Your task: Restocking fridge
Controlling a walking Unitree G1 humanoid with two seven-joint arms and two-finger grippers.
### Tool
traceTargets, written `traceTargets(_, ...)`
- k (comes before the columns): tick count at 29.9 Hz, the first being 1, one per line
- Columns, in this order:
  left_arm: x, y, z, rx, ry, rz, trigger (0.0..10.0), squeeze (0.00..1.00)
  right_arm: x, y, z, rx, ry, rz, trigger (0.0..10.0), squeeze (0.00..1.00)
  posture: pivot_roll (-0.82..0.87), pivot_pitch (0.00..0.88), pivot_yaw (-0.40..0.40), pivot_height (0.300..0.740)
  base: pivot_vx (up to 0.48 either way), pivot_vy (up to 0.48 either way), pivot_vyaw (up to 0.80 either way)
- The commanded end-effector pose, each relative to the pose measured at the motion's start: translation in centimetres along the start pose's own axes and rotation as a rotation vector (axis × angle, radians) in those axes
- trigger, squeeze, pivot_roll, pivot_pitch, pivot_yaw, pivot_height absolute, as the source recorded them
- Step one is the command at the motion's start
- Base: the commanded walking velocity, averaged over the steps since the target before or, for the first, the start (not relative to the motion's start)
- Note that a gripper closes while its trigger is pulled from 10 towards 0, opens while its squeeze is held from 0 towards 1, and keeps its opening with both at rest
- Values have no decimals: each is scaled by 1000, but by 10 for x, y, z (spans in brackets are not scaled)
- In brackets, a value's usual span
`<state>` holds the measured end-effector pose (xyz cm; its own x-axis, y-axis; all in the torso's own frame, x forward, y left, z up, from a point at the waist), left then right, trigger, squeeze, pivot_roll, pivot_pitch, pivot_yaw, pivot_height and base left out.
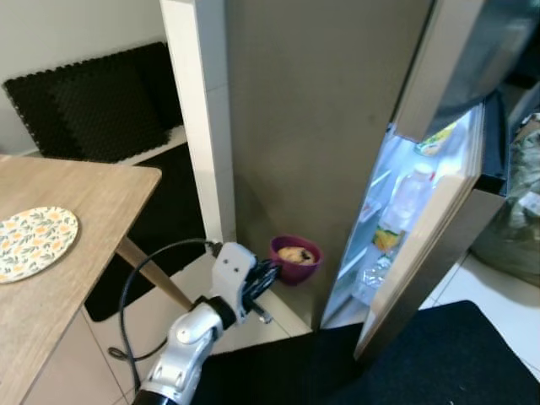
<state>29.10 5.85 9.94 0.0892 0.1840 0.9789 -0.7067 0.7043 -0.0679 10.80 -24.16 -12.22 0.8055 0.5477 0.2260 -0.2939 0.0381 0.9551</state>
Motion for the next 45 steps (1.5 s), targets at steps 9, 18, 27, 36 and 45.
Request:
traceTargets(9, 0, -1, 0, 1, 0, 28, 10000, 0, 2, 0, -2, -9, -11, 10, 10000, 0, -45, 37, 9, 740, 0, 0, -769)
traceTargets(18, 2, -2, -1, 1, 2, 46, 10000, 0, 17, 1, 15, -66, -36, 67, 10000, 0, -45, 37, 10, 740, 0, 0, -769)
traceTargets(27, 4, -2, -2, 6, 4, 55, 10000, 0, 44, 2, 32, -118, -37, 152, 10000, 0, -45, 37, 7, 740, 0, 0, -772)
traceTargets(36, 3, 6, -18, 79, 30, 75, 10000, 0, 54, 3, 36, -132, -27, 184, 10000, 0, -45, 36, 5, 740, 0, 0, -776)
traceTargets(45, -10, 45, -41, 133, 121, 75, 10000, 0, 51, 3, 36, -132, -28, 188, 10000, 0, -45, 36, 5, 740, 0, 0, -65)
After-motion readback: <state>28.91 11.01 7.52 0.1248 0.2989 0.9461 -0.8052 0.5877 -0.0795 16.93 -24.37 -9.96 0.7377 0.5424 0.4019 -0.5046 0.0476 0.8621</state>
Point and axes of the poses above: a point about 5 cm out from each wrist's last joint towards the gripper, its own y axis pointing back from the gripper into the wrist, its own x axis along the axis of the wrist's last joint, z = x × y, the point moved 2 cm from there along -y, pointing out of the wrist towards the gripper, and after that the axes turned 15 degrees about y, right-handed, at the moved point
